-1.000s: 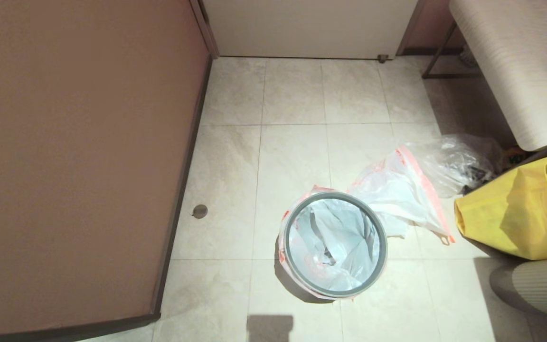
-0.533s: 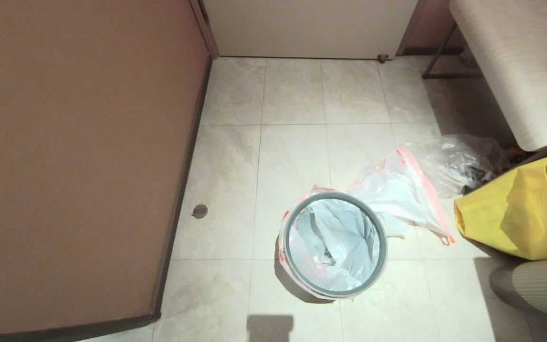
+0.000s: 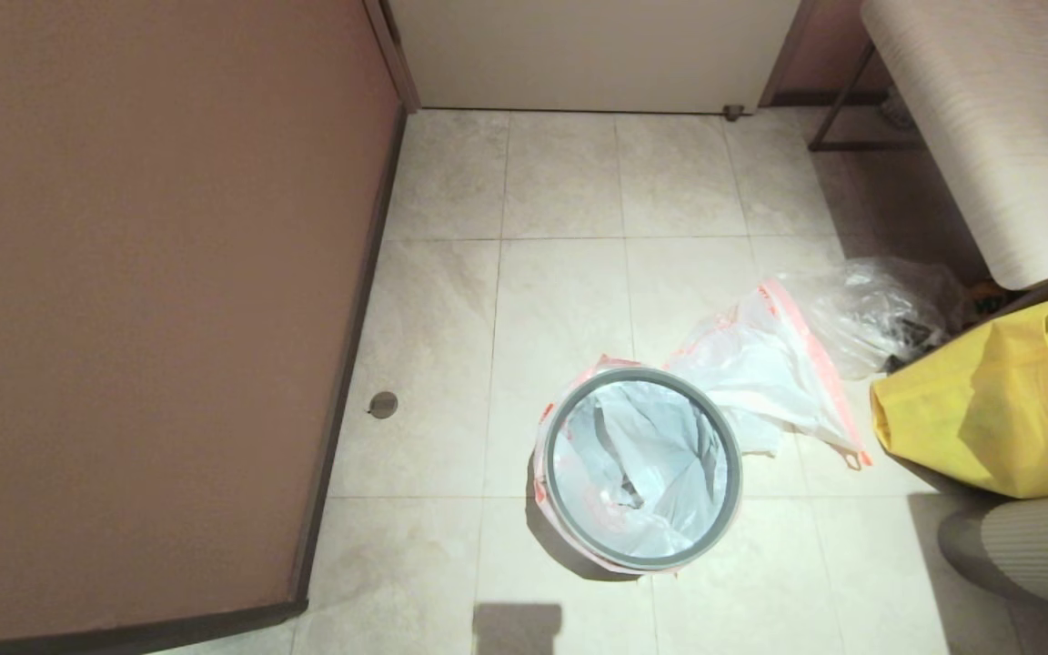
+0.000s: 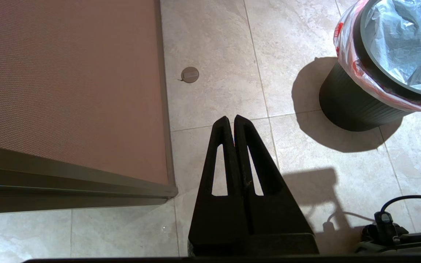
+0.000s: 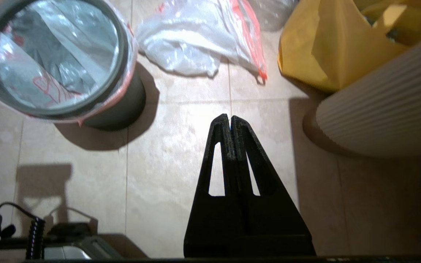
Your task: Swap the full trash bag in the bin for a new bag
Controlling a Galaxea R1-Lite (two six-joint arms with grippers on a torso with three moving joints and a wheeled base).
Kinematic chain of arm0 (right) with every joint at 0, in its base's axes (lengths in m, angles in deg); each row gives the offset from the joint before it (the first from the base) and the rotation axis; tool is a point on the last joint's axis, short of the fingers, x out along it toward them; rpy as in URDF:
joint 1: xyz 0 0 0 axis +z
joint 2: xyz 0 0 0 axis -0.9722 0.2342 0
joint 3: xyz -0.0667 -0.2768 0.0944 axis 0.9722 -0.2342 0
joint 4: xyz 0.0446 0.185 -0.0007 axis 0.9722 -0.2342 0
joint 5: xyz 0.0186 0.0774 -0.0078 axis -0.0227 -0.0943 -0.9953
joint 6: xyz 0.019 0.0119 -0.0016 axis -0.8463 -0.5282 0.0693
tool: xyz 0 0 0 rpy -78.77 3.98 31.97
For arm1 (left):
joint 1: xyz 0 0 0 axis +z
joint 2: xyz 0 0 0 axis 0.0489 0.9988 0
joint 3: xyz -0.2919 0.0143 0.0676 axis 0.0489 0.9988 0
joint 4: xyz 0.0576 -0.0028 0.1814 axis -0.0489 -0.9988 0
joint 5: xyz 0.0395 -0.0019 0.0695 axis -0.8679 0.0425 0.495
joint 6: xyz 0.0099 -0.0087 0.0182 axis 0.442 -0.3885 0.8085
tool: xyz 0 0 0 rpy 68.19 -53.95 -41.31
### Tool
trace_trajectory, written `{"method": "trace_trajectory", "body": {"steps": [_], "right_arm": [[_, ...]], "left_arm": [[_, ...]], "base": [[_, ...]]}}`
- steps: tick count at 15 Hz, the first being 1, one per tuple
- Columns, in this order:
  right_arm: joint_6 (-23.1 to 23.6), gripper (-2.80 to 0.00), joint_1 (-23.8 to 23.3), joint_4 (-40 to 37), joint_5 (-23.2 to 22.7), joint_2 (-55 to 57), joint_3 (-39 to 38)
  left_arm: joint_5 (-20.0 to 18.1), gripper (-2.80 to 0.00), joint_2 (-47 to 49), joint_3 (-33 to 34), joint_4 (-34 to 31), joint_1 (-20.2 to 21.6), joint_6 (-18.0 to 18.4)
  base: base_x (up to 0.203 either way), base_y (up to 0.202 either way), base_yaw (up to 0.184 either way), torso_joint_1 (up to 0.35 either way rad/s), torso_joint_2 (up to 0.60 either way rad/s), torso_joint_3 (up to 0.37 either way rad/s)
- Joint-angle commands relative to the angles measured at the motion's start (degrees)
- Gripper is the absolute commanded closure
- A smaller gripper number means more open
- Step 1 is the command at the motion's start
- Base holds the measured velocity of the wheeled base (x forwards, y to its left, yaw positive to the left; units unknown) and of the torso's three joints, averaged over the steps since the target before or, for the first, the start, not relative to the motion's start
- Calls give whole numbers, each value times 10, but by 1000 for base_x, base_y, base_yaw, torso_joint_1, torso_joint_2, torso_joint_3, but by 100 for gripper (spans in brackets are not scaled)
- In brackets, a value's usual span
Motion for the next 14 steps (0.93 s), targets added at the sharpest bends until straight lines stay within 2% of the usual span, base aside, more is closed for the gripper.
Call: {"method": "trace_trajectory", "body": {"steps": [1,3,14], "right_arm": [[1,0,0,43,-9,-1,-27],[8,0,0,42,-37,1,-42],[7,0,1,44,-37,-1,-43]], "left_arm": [[0,0,1,0,0,0,1],[0,0,1,0,0,0,0],[0,0,1,0,0,0,1]], "base": [[0,0,0,0,0,0],[0,0,0,0,0,0],[0,0,0,0,0,0]]}}
